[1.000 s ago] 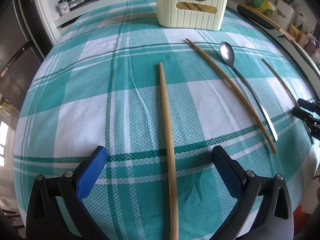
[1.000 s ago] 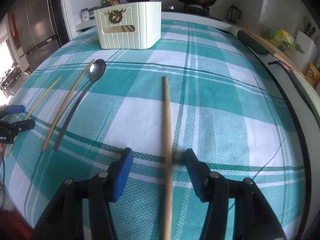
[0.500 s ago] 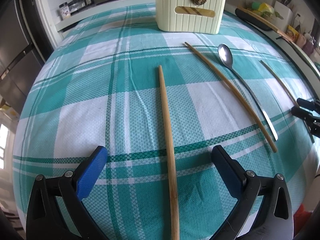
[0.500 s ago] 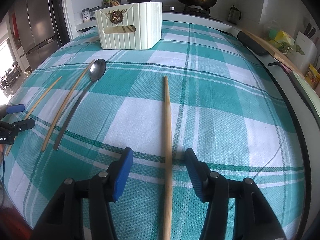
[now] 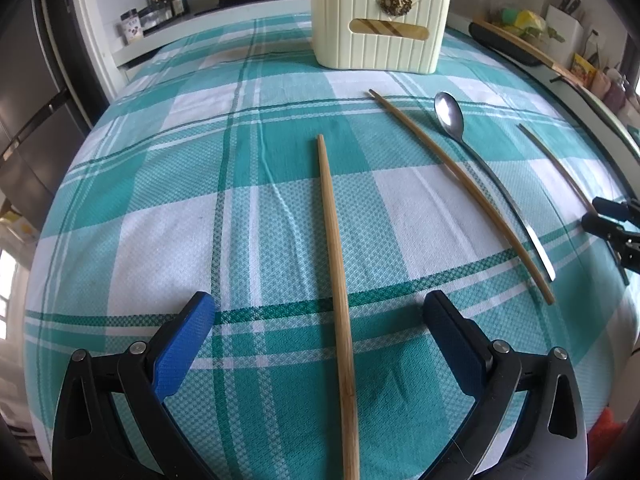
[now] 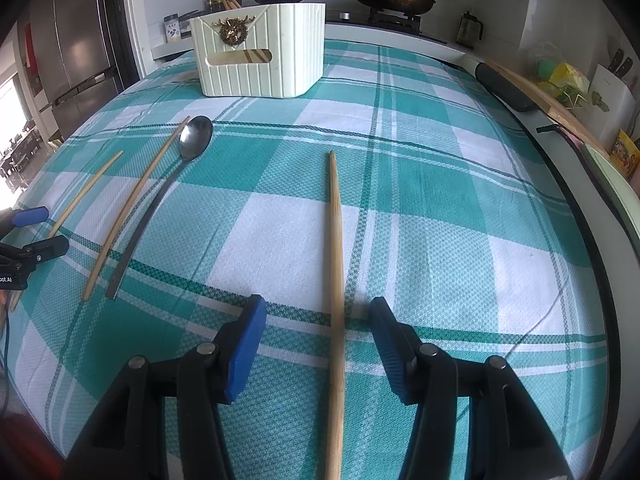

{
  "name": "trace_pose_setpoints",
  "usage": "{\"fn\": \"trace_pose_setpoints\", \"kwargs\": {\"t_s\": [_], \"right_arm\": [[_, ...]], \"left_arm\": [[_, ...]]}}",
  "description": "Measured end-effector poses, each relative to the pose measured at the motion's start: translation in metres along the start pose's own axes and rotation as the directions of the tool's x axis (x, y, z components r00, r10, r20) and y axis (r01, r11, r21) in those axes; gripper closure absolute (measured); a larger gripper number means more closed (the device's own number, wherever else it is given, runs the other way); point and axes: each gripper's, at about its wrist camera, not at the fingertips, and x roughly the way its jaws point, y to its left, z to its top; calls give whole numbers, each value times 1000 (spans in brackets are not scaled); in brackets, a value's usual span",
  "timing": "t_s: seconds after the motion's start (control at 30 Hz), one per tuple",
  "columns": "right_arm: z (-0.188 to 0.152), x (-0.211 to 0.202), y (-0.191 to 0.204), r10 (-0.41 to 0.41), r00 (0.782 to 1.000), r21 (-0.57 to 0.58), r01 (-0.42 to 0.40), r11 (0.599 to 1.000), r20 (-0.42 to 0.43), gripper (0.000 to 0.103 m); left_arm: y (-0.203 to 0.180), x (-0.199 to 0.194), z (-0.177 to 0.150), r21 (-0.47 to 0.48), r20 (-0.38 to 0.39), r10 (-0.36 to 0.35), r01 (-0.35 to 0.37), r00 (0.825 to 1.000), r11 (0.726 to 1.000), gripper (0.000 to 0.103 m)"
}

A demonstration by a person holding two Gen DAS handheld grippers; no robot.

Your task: Organize utensils

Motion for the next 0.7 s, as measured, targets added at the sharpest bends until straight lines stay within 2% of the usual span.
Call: {"fn": "trace_pose_setpoints", "kwargs": {"t_s": [0.7], "right_arm": [[0, -1, 0, -13, 1000, 14, 13, 1000, -12, 48]], "left_arm": [[0, -1, 0, 3, 13, -5, 5, 1000, 1000, 1]]}}
